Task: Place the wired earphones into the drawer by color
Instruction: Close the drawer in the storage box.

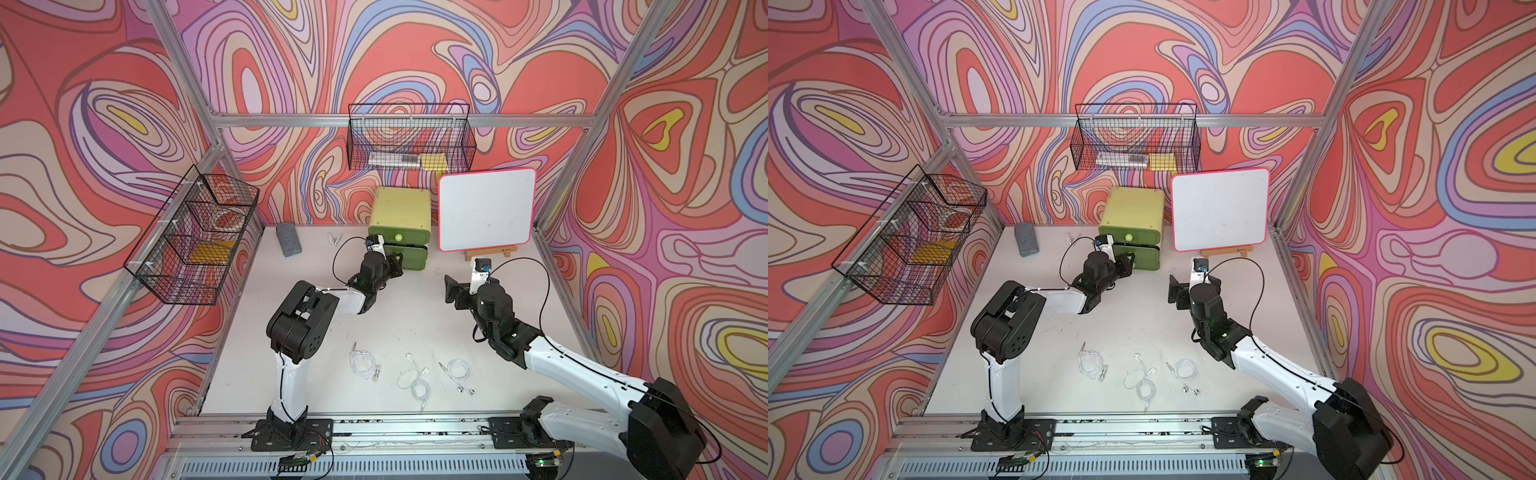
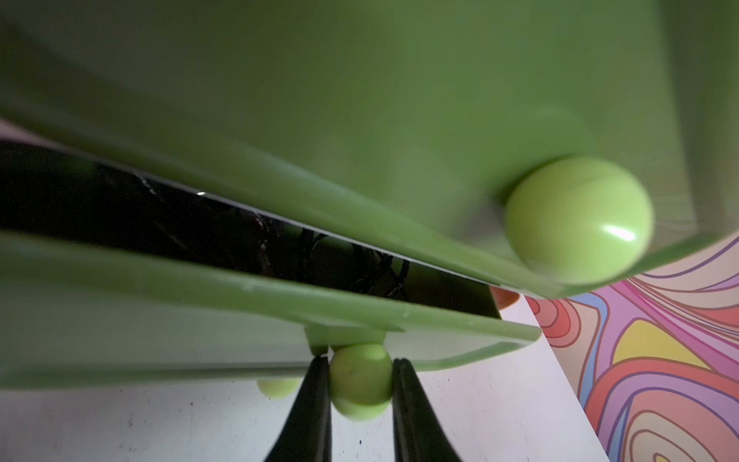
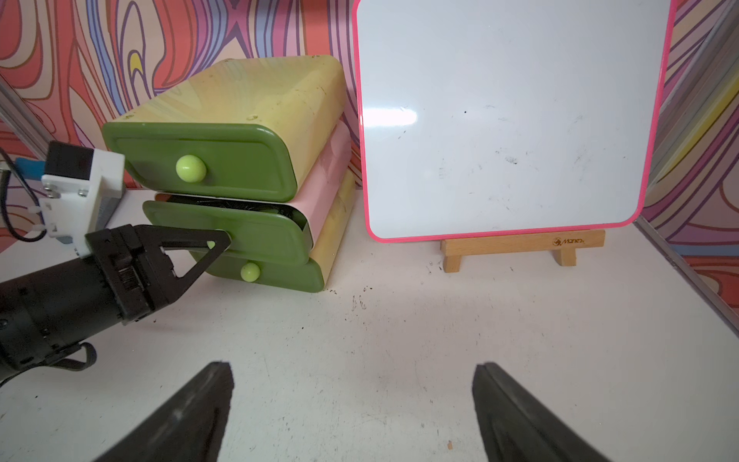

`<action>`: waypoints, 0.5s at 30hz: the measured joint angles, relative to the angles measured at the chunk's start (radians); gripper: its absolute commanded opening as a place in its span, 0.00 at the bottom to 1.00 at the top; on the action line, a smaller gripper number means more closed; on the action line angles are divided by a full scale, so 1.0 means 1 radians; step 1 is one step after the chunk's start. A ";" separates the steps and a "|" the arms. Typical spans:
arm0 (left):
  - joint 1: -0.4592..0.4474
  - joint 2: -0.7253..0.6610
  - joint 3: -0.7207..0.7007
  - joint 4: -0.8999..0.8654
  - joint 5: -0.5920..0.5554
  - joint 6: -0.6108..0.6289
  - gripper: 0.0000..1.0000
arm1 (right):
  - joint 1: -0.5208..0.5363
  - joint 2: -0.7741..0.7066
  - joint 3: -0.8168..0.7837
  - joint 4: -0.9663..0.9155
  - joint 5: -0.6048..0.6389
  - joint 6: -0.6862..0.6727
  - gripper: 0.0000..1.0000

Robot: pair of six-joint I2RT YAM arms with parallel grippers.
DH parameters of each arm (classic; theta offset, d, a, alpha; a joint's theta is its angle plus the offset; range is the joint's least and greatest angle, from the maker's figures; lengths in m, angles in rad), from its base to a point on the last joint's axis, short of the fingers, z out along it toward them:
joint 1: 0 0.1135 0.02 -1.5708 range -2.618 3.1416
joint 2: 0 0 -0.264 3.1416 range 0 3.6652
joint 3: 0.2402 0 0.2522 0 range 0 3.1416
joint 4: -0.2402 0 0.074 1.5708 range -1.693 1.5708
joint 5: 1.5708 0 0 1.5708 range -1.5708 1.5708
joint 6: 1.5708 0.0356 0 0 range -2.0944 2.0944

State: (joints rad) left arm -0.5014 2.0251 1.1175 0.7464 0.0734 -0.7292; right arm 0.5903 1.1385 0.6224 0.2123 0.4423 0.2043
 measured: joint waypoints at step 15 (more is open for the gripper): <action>0.005 0.064 0.021 0.110 -0.005 -0.001 0.31 | 0.000 0.000 0.000 0.004 0.004 -0.002 0.96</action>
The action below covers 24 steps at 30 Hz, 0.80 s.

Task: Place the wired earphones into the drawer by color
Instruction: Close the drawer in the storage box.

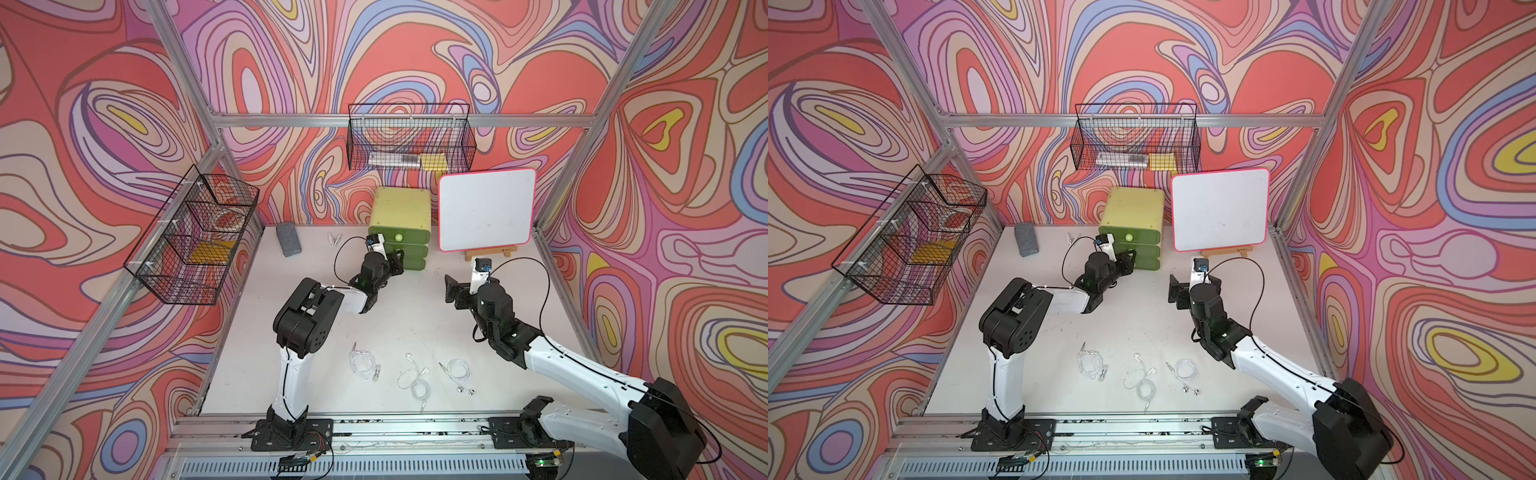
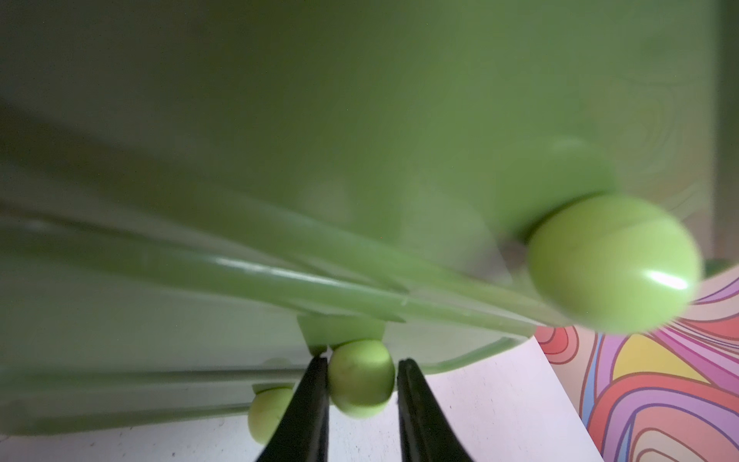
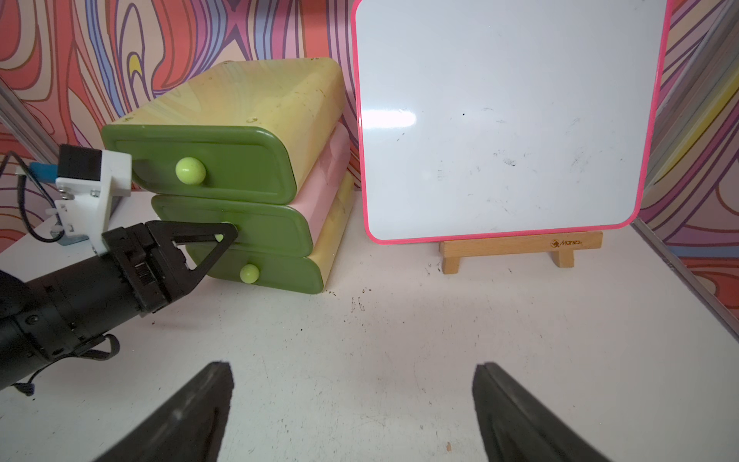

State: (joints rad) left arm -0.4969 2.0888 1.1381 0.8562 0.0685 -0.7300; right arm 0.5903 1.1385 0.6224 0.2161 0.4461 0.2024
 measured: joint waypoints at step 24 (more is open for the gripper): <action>-0.001 -0.177 -0.259 0.094 -0.053 -0.161 0.61 | 0.000 0.000 0.000 0.000 0.000 0.000 0.95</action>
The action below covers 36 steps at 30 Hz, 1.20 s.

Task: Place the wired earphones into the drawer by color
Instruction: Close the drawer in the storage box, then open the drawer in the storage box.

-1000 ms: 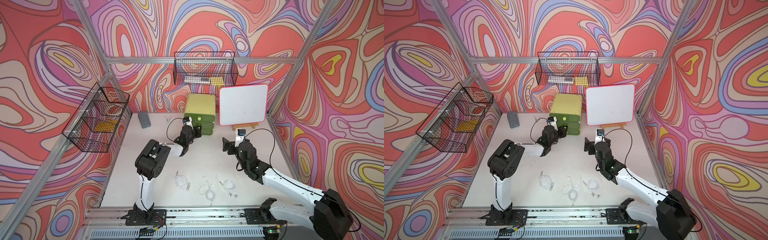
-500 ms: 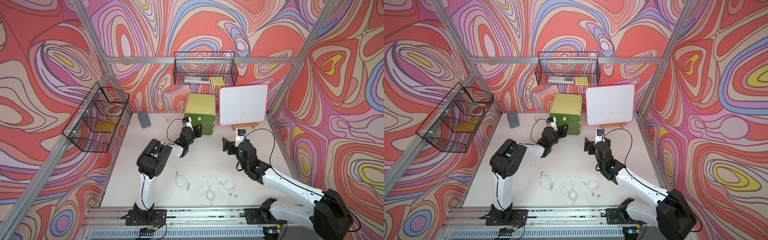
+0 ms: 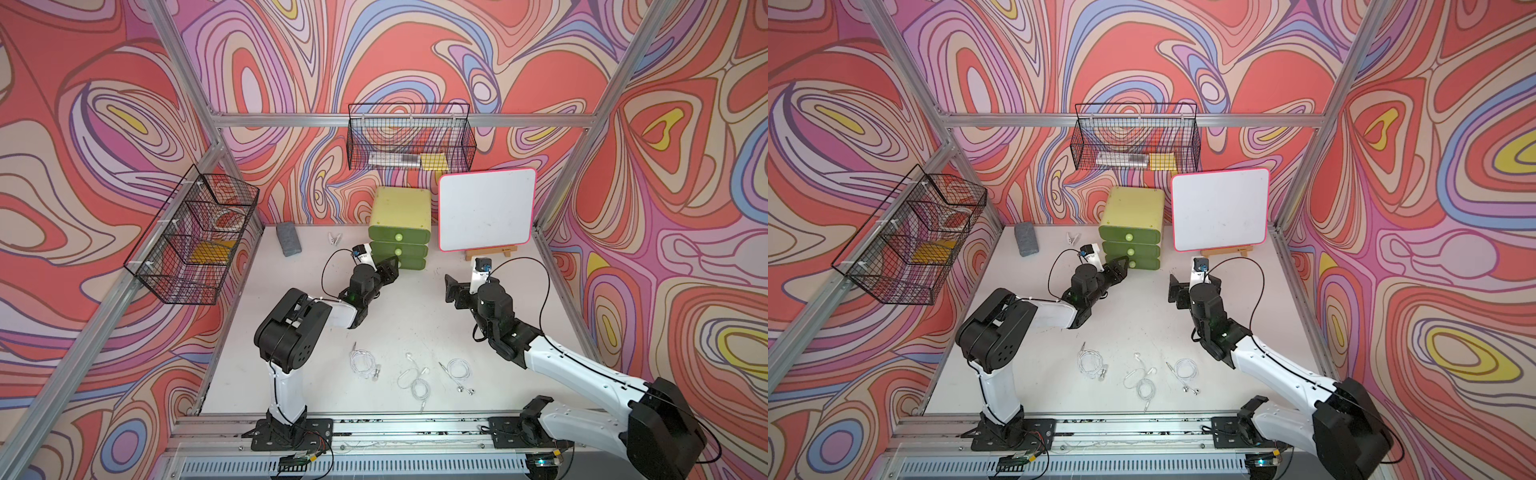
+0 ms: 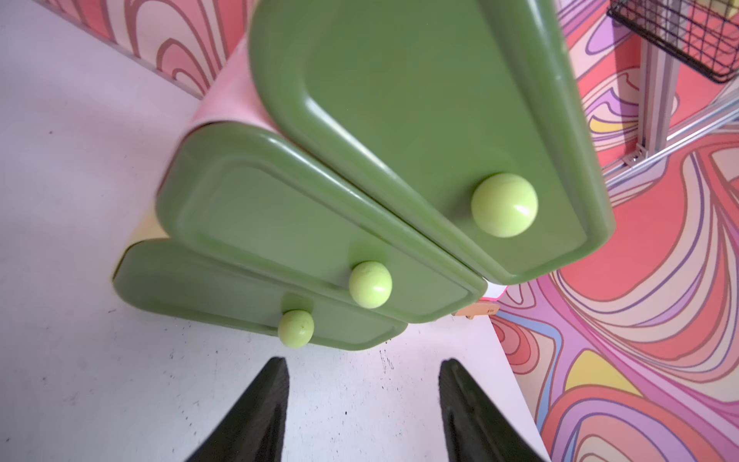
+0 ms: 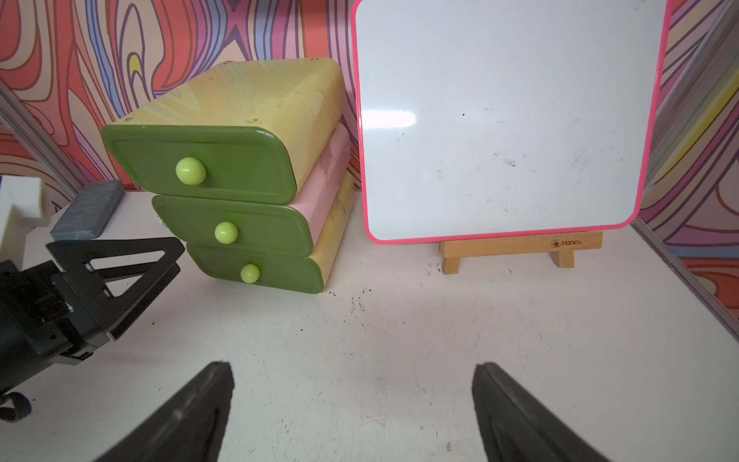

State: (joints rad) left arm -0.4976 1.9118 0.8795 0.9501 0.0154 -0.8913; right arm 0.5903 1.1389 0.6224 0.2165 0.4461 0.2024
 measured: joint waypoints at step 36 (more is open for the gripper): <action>0.000 0.313 0.127 0.224 -0.004 -0.472 0.46 | 0.000 -0.020 -0.007 0.000 0.010 0.000 0.96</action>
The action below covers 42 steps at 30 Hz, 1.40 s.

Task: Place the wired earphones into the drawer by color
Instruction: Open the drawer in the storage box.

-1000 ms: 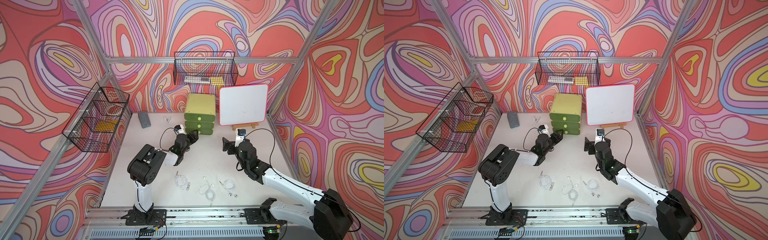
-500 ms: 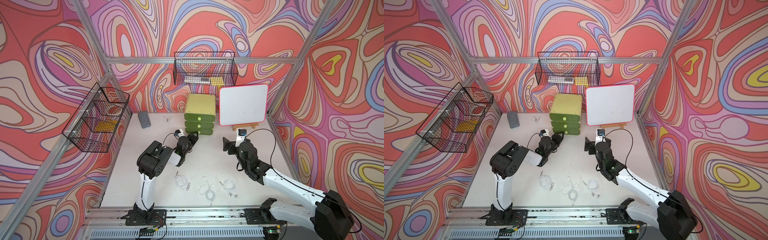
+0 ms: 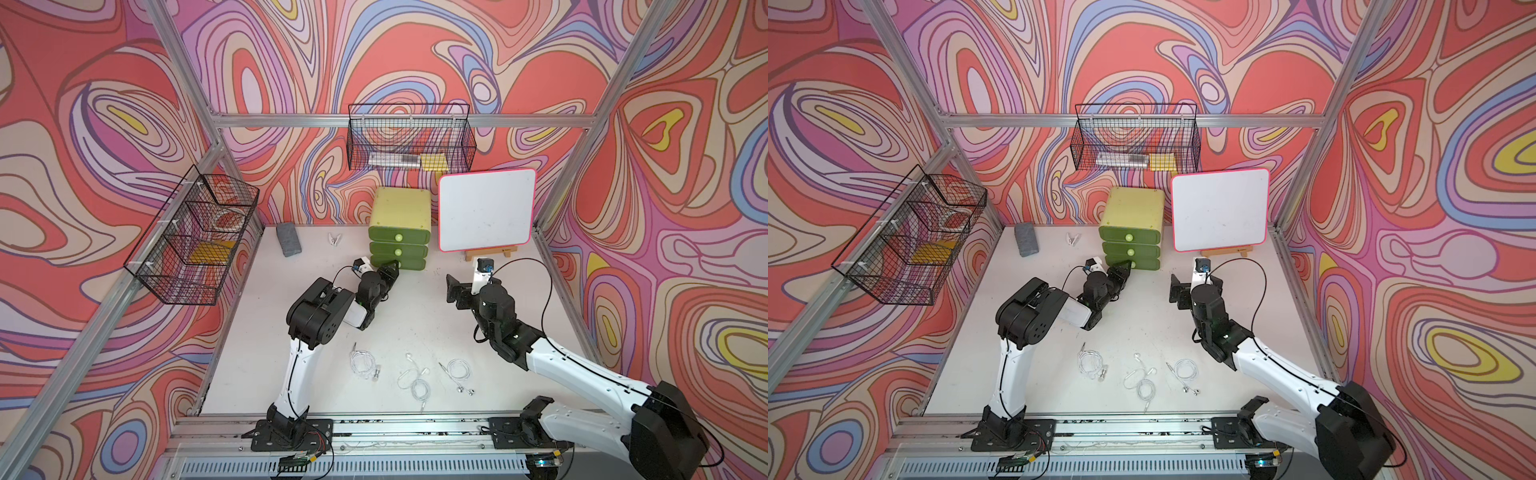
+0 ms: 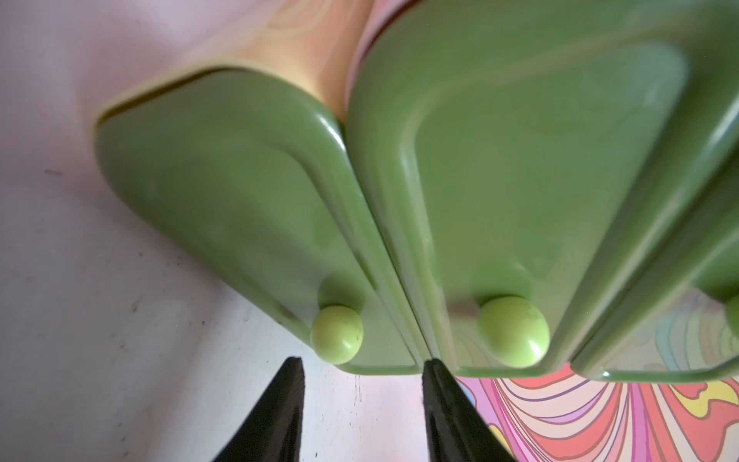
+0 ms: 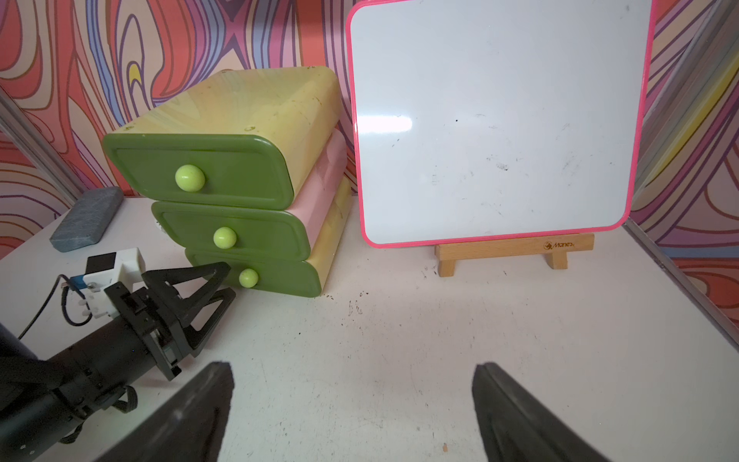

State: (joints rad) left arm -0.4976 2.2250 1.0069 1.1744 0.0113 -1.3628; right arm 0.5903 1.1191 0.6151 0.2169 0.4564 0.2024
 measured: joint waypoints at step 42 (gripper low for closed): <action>0.000 0.121 0.127 -0.015 -0.010 -0.003 0.33 | 0.000 0.000 0.000 0.000 0.000 0.000 0.96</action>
State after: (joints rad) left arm -0.4980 2.3459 1.1339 1.1595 0.0013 -1.3659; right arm 0.5903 1.1191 0.6147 0.2173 0.4564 0.2024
